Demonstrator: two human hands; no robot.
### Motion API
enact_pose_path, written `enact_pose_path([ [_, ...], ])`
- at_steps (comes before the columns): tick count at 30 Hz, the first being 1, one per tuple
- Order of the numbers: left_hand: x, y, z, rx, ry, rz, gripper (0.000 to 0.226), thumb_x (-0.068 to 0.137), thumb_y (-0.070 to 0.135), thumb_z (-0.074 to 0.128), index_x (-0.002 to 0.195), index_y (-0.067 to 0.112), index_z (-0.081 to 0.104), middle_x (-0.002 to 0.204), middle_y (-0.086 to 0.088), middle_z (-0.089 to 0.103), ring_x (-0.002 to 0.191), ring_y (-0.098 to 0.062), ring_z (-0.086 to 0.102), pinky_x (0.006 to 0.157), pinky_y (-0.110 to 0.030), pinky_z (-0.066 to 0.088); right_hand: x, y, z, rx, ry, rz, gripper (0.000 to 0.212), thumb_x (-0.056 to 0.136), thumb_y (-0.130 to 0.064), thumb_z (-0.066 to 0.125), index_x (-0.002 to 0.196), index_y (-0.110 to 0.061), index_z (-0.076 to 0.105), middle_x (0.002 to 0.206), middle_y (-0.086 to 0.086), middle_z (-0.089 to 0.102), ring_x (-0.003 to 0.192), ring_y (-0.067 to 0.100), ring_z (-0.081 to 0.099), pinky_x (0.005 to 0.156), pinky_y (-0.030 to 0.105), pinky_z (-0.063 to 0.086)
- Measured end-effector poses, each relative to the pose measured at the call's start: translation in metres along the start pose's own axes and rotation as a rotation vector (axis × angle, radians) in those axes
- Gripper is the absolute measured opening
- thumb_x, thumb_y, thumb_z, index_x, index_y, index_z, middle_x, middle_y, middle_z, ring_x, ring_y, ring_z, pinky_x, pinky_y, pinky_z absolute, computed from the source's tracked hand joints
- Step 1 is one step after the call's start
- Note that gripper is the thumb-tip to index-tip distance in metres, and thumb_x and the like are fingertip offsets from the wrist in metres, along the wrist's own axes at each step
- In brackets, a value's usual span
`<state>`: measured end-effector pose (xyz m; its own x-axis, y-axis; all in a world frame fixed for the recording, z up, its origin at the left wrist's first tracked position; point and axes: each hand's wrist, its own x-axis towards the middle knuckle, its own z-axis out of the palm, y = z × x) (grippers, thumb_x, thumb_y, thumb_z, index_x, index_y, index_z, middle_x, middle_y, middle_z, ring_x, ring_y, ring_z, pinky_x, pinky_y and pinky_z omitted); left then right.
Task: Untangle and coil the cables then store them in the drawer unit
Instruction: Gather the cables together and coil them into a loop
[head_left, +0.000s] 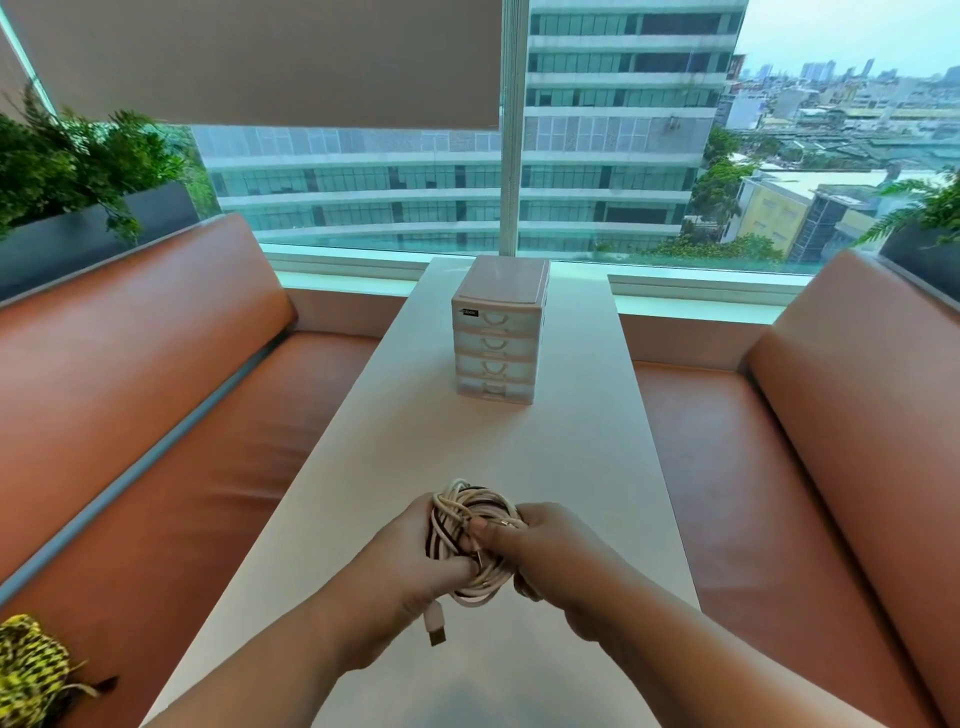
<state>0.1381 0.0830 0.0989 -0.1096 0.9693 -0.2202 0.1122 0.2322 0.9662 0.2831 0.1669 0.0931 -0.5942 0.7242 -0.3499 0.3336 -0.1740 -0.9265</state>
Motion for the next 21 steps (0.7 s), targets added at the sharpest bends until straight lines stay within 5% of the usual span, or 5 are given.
enact_pose_path([
  [3,0.001,0.001,-0.004,0.059,-0.030,-0.007,0.053,0.068,0.018,0.072,0.118,0.018,0.054,0.109,-0.004,0.070,0.105,-0.020,0.065,0.090,-0.036,0.051,0.001,0.004,0.002,-0.020,-0.009,0.022,0.026,0.092,-0.033,0.060,0.075,-0.014,0.058,0.065,0.003,0.046,0.046,0.011,0.037,0.047,0.023,0.030],
  [7,-0.002,0.003,0.004,0.169,0.155,0.008,0.043,0.061,0.026,0.071,0.103,0.024,0.059,0.092,-0.002,0.070,0.085,-0.018,0.066,0.053,-0.029,0.049,0.001,0.000,-0.004,-0.030,-0.069,0.000,0.028,0.086,-0.039,0.063,0.076,-0.013,0.060,0.068,0.007,0.047,0.047,0.012,0.039,0.051,0.025,0.030],
  [13,-0.004,0.003,0.008,0.074,0.176,0.075,0.029,0.075,0.024,0.077,0.100,0.022,0.063,0.088,0.002,0.072,0.076,-0.008,0.067,0.052,-0.022,0.048,0.000,-0.006,-0.020,-0.066,-0.191,-0.046,0.026,0.068,-0.032,0.072,0.076,-0.014,0.056,0.071,0.009,0.045,0.053,0.013,0.038,0.053,0.026,0.030],
  [17,-0.001,0.001,0.007,0.058,0.191,0.054,0.019,0.084,0.020,0.071,0.101,0.018,0.063,0.082,0.000,0.069,0.070,-0.008,0.063,0.043,-0.019,0.041,-0.001,-0.001,-0.013,-0.055,-0.120,-0.067,0.031,0.069,-0.041,0.071,0.077,-0.015,0.057,0.070,0.008,0.043,0.054,0.014,0.035,0.054,0.030,0.026],
  [21,-0.002,-0.001,0.004,0.059,0.120,0.001,0.033,0.073,0.020,0.068,0.104,0.020,0.059,0.088,0.001,0.069,0.077,-0.008,0.063,0.053,-0.016,0.044,-0.001,0.003,-0.004,-0.073,-0.027,-0.034,0.039,0.070,-0.055,0.069,0.072,-0.018,0.055,0.067,0.006,0.044,0.049,0.013,0.033,0.052,0.028,0.026],
])
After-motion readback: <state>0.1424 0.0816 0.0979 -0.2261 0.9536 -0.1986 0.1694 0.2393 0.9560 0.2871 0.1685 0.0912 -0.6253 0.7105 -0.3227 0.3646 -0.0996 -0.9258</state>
